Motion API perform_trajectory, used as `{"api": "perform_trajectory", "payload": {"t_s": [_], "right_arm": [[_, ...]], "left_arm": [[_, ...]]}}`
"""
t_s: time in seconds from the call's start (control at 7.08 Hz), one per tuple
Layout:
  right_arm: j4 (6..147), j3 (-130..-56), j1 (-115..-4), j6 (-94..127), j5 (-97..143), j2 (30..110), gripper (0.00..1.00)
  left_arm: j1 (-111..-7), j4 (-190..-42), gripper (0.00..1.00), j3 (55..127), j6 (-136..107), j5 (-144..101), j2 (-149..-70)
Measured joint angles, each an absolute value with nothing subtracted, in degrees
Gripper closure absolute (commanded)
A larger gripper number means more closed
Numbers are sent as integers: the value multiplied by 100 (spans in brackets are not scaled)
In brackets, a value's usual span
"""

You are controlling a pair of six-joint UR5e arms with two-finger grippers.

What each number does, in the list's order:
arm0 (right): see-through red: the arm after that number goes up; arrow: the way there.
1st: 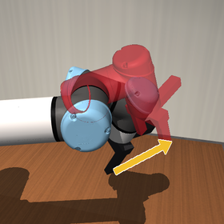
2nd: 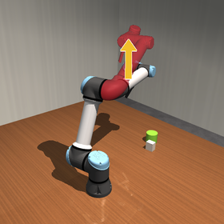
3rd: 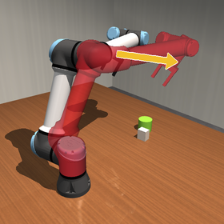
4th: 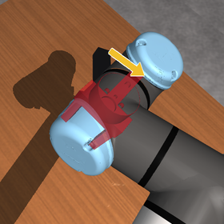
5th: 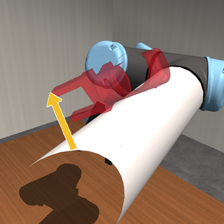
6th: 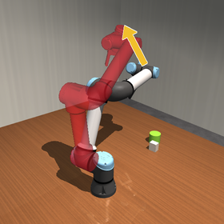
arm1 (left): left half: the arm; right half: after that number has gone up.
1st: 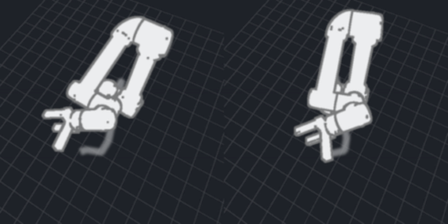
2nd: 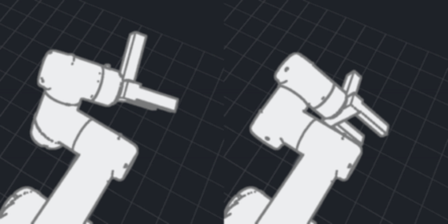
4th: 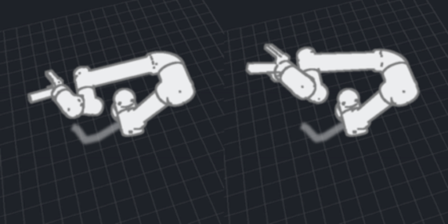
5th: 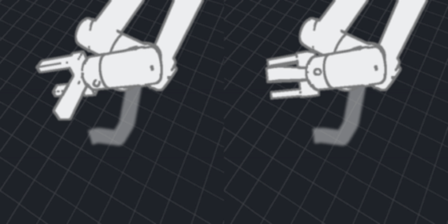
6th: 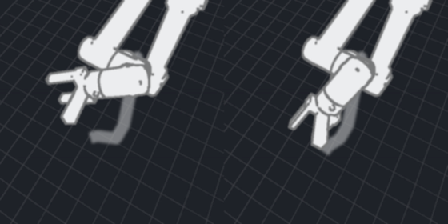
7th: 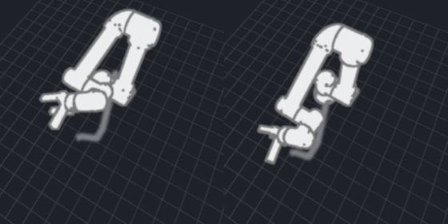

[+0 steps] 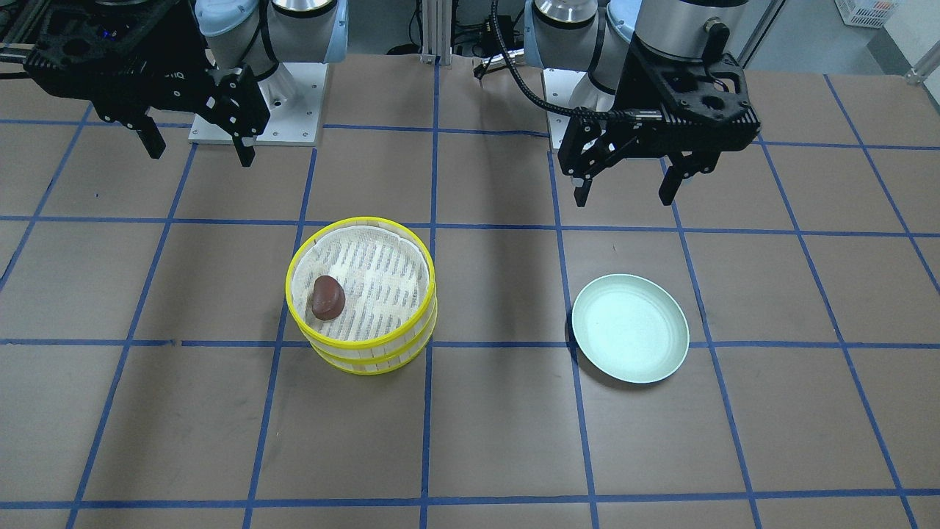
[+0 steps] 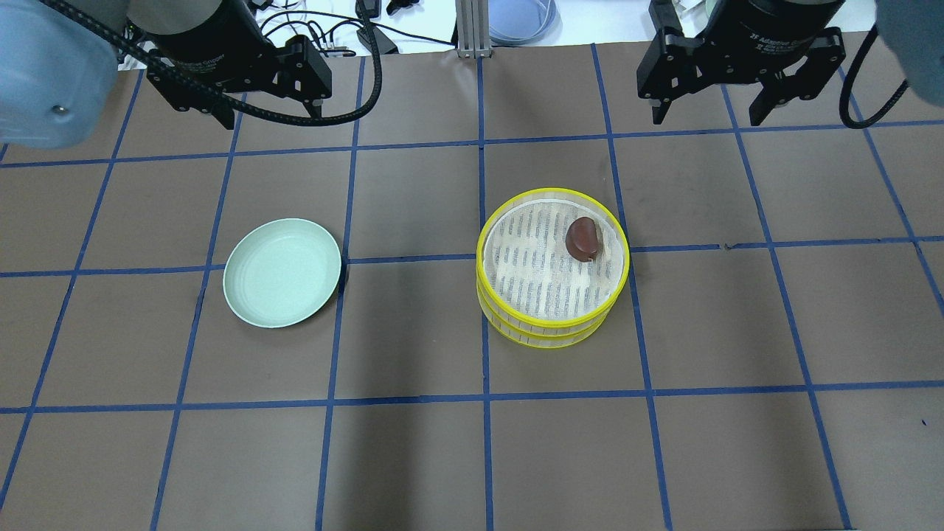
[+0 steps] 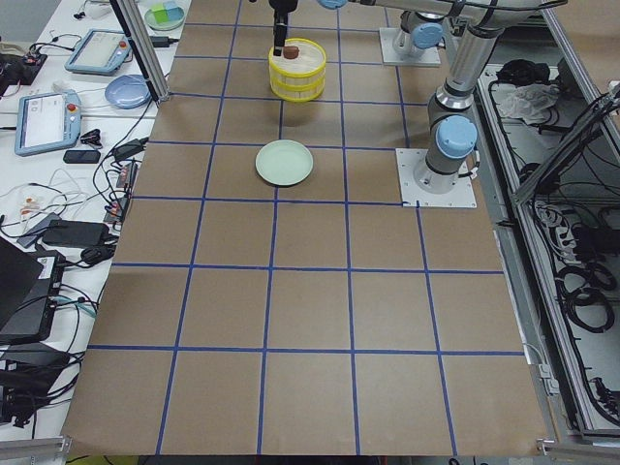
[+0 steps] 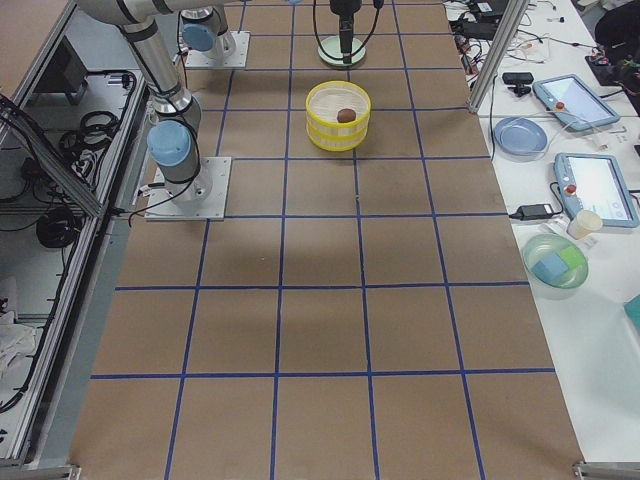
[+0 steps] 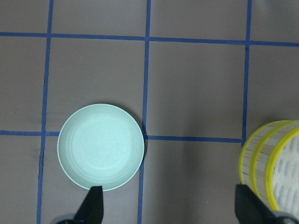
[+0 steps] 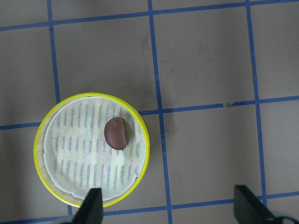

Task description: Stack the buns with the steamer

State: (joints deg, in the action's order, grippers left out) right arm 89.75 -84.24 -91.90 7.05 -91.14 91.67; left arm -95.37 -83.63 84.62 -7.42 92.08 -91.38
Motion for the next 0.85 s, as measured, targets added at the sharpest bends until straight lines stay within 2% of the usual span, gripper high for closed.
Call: {"api": "perform_trajectory", "payload": {"t_s": [0.85], "right_arm": [[8991, -8435, -9193, 711, -9117, 9167, 0]], "left_arm": [[-9586, -9012, 0, 8532, -736, 9265, -9069]]}}
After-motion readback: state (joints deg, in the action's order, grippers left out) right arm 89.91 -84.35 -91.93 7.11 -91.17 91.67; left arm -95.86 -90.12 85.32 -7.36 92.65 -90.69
